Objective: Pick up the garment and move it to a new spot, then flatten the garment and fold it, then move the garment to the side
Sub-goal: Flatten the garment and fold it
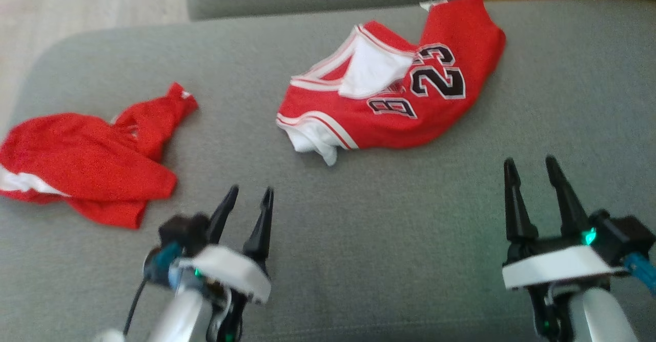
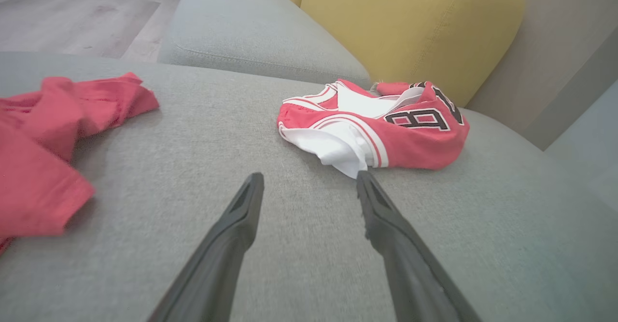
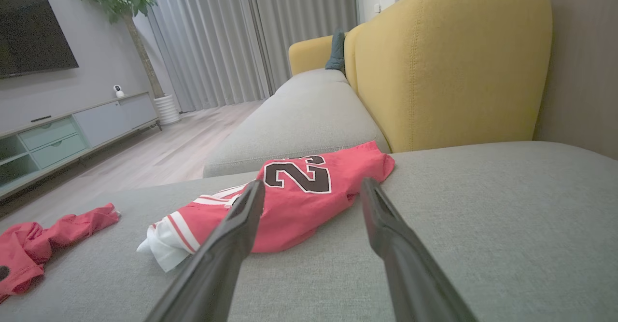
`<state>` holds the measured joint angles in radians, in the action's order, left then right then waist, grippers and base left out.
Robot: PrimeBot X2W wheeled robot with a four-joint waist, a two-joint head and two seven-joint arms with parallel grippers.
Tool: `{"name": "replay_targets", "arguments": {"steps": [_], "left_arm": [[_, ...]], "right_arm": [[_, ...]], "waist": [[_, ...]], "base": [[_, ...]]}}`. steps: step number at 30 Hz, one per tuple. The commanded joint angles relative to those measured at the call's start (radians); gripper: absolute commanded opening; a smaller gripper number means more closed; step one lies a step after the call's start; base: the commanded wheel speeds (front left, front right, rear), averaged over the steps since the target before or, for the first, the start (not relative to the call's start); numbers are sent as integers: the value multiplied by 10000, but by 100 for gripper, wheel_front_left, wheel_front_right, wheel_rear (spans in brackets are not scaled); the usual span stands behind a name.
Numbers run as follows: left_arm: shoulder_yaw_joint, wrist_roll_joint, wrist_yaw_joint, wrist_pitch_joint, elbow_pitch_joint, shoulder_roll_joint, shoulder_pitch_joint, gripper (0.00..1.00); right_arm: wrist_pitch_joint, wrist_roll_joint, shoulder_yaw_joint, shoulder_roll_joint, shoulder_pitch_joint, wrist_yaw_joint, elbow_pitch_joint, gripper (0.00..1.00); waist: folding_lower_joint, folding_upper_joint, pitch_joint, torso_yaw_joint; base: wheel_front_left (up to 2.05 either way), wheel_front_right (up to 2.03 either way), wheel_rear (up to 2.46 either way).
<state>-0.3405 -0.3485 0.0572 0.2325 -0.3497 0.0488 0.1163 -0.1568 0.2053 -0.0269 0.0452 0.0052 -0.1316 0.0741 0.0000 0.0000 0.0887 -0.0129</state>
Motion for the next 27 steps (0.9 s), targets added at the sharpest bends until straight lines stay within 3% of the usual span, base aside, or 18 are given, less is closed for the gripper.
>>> {"name": "replay_targets", "arguments": {"steps": [1, 11, 20, 21, 22, 23, 27], "left_arm": [[215, -3, 63, -1, 66, 15, 792, 100], [-171, -169, 325, -130, -2596, 15, 3207, 100], [-185, -544, 492, 182, -3925, 15, 4407, 100], [-183, -574, 508, 205, -4017, 15, 4496, 94], [-187, -629, 531, 224, -4081, 15, 4571, 43], [-203, -678, 559, 243, -4103, 15, 4638, 0], [-176, -742, 644, 284, -3769, 15, 4753, 0]], "right_arm": [[13, -90, -269, 51, -553, 9, -433, 100], [-141, -106, -491, 51, -1127, 9, -437, 100], [-326, -119, -494, 51, -1361, 9, -278, 100], [-344, -131, -480, 51, -1368, 9, -260, 100], [-361, -142, -469, 51, -1373, 9, -240, 100], [-378, -147, -457, 51, -1379, 9, -220, 100], [-438, -146, -386, 51, -1379, 9, -111, 100]], "waist": [[0, 0, 623, -458], [0, 0, 1738, -1230], [0, 0, 2092, -1643], [0, 0, 2113, -1662], [0, 0, 2130, -1679], [0, 0, 2142, -1690], [0, 0, 2079, -1644]], "base": [[0, 0, 0], [0, 0, 0], [0, 0, 0], [0, 0, 0], [0, 0, 0], [0, 0, 0], [0, 0, 0]]}}
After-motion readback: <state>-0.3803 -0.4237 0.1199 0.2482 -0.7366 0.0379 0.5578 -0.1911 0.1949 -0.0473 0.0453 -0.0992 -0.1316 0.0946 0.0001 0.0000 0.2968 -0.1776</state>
